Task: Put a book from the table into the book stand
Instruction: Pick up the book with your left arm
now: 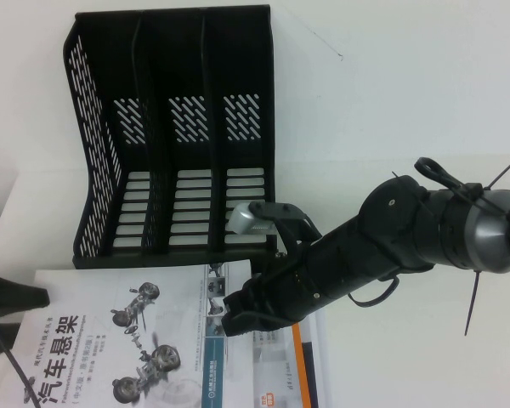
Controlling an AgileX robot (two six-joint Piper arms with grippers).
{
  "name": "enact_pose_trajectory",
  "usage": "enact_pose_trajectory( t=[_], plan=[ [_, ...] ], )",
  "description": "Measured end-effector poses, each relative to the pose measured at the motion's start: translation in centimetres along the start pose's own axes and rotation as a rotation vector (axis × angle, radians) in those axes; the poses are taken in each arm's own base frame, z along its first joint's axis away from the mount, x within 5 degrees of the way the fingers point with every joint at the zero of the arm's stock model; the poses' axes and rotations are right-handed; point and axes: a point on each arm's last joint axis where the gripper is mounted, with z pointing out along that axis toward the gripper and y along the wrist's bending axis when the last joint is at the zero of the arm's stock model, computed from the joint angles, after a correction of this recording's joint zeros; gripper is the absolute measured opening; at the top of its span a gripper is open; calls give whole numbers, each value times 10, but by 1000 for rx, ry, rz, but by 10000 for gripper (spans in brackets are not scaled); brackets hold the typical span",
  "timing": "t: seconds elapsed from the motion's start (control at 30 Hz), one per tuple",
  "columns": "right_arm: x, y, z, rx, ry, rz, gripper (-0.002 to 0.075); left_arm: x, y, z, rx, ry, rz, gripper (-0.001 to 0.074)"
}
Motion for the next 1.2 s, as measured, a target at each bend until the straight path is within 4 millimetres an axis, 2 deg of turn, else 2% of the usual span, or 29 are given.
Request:
enact_pose_trajectory(
  t=[0.2, 0.47, 0.7, 0.8, 1.0, 1.1, 1.2],
  plan=[
    [0, 0, 0, 0, 0, -1, 3, 11, 10, 7, 10, 30, -38, 448],
    [-2, -1, 0, 14, -17, -2, 3, 14, 14, 8, -13, 52, -72, 292],
    [-2, -4, 6, -6, -11, 35, 3, 15, 14, 8, -9, 57, -84, 240],
    [-2, -6, 7, -15, -9, 52, 3, 15, 13, 8, 1, 64, -87, 171],
    [-1, -5, 7, -24, -7, 41, 3, 12, 11, 7, -5, 71, -119, 169],
    [-2, -3, 3, -17, -6, 25, 3, 9, 2, 0, -19, 71, -109, 148],
    [-1, 3, -7, 8, 16, -12, 3, 4, -22, -16, -55, 33, -44, 129]
  ],
)
